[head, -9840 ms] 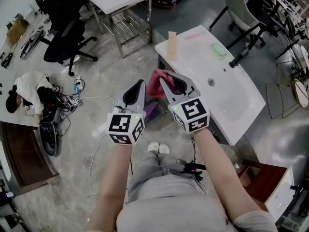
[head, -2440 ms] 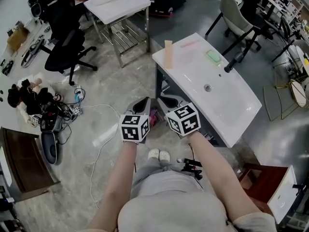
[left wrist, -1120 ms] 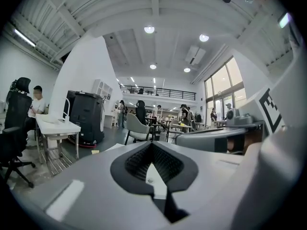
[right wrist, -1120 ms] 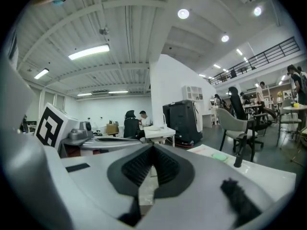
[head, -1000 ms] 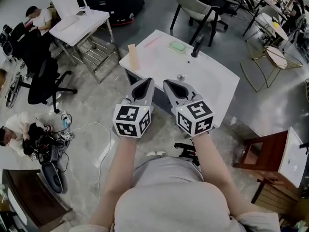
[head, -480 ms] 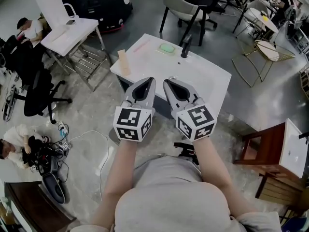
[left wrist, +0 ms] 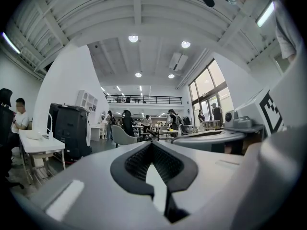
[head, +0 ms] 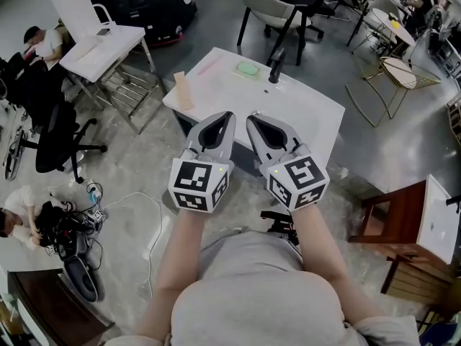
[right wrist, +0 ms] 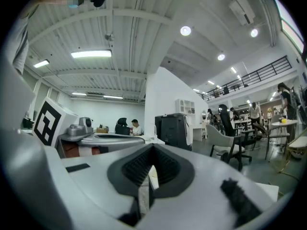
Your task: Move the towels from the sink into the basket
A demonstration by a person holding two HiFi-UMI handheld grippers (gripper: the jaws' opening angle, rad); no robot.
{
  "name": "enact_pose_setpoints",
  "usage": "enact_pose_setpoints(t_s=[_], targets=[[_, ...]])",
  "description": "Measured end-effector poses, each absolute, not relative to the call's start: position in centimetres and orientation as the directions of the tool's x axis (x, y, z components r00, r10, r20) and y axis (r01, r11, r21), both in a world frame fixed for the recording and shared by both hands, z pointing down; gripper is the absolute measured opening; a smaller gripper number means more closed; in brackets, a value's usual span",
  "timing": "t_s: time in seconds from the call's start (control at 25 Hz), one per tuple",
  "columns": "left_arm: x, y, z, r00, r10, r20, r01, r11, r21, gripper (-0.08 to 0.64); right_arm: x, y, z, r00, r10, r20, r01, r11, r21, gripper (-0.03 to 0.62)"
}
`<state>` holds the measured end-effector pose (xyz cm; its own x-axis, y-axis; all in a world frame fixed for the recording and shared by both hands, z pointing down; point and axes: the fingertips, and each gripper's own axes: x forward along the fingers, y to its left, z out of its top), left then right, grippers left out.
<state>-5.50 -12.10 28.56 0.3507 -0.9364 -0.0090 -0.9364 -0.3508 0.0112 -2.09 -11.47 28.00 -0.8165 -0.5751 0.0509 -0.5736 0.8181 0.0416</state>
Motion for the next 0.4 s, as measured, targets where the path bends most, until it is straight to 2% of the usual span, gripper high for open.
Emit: enact_pose_setpoints(t_s=[0.4], targets=[[-5.32,-11.58,28.08,0.354,-0.935,-0.002,-0.935,-0.354,-0.020,0.002,-2.31,-10.73,27.15,-0.831,-0.555,0.033,-0.553,0.831,0.056,0.017]])
